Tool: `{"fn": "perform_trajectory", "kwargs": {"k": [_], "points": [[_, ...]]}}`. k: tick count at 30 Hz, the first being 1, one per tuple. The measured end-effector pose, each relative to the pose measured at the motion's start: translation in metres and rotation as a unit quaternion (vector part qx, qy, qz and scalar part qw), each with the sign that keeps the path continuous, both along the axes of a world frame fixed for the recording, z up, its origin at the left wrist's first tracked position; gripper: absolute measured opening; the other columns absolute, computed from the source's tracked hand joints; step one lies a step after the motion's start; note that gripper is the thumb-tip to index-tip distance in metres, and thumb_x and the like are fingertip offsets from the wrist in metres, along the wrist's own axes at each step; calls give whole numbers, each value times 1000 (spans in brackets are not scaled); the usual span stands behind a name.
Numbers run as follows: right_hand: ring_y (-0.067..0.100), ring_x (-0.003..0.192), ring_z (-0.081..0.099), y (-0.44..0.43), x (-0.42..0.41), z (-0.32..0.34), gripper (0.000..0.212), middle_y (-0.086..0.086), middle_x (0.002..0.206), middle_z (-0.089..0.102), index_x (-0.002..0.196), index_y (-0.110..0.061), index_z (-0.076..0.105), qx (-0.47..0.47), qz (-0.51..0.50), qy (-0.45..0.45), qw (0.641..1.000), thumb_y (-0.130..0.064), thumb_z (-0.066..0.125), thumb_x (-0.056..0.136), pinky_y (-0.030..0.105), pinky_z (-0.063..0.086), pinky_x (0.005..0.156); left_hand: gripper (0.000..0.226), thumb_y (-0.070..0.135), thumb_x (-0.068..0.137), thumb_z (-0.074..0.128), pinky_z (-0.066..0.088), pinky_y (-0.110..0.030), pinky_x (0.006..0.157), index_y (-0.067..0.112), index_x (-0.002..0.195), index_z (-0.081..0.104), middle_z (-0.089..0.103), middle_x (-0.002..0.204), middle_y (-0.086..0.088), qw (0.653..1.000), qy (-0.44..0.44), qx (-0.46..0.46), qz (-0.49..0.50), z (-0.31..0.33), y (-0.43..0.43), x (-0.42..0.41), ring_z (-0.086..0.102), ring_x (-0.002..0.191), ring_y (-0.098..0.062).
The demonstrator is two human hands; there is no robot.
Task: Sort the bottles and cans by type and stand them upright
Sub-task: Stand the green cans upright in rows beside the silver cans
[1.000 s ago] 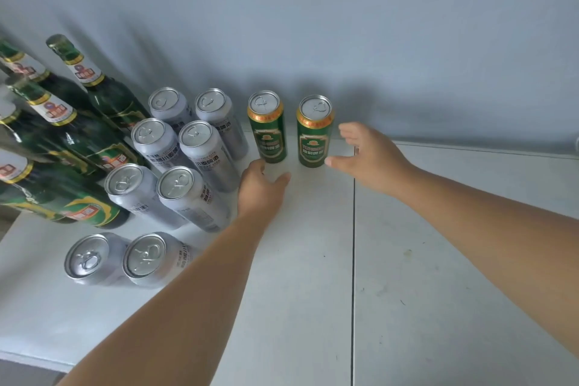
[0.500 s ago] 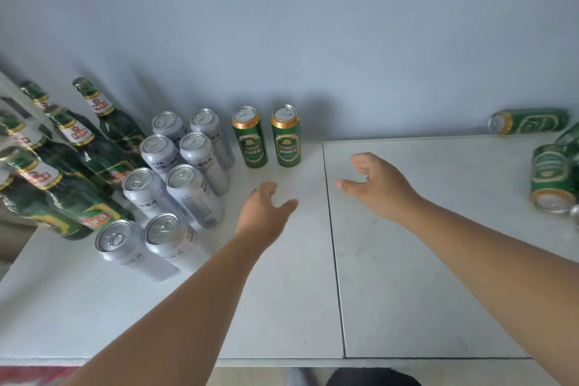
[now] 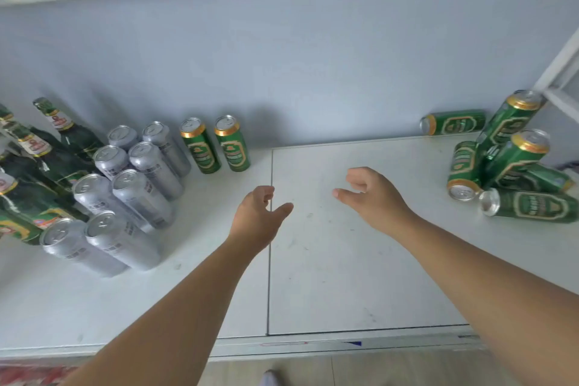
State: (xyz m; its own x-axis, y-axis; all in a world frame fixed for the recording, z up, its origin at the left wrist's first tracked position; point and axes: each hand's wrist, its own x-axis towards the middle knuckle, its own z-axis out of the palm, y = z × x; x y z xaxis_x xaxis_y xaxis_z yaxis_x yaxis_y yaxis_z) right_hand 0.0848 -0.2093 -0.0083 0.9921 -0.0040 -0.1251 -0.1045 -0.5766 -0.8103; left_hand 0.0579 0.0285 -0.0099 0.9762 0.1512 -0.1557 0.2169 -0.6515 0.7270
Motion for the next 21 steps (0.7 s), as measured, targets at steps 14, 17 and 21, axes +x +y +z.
{"fn": "perform_trajectory", "kwargs": {"k": [14, 17, 21], "points": [[10, 128, 55, -140, -48, 6, 60, -9, 130, 59, 135, -17, 55, 23, -37, 15, 999, -41, 77, 85, 33, 43, 108, 59, 42, 92, 71, 39, -24, 95, 20, 143, 51, 57, 140, 8, 999, -2, -9, -40, 6, -152, -27, 55, 125, -9], [9, 128, 53, -154, -60, 7, 60, -10, 131, 57, 137, -17, 54, 23, -60, 18, 998, -42, 76, 86, 30, 43, 105, 58, 41, 92, 71, 39, -24, 95, 20, 142, 52, 58, 138, 8, 997, 0, -10, -70, 2, -168, -23, 56, 122, -9], [11, 131, 51, -178, -79, 11, 64, -5, 140, 56, 142, -18, 51, 14, -93, 29, 995, -43, 73, 88, 31, 42, 106, 57, 40, 91, 73, 39, -24, 94, 18, 140, 54, 61, 135, 6, 993, -2, -18, -116, -1, -193, -16, 57, 117, -9]]}}
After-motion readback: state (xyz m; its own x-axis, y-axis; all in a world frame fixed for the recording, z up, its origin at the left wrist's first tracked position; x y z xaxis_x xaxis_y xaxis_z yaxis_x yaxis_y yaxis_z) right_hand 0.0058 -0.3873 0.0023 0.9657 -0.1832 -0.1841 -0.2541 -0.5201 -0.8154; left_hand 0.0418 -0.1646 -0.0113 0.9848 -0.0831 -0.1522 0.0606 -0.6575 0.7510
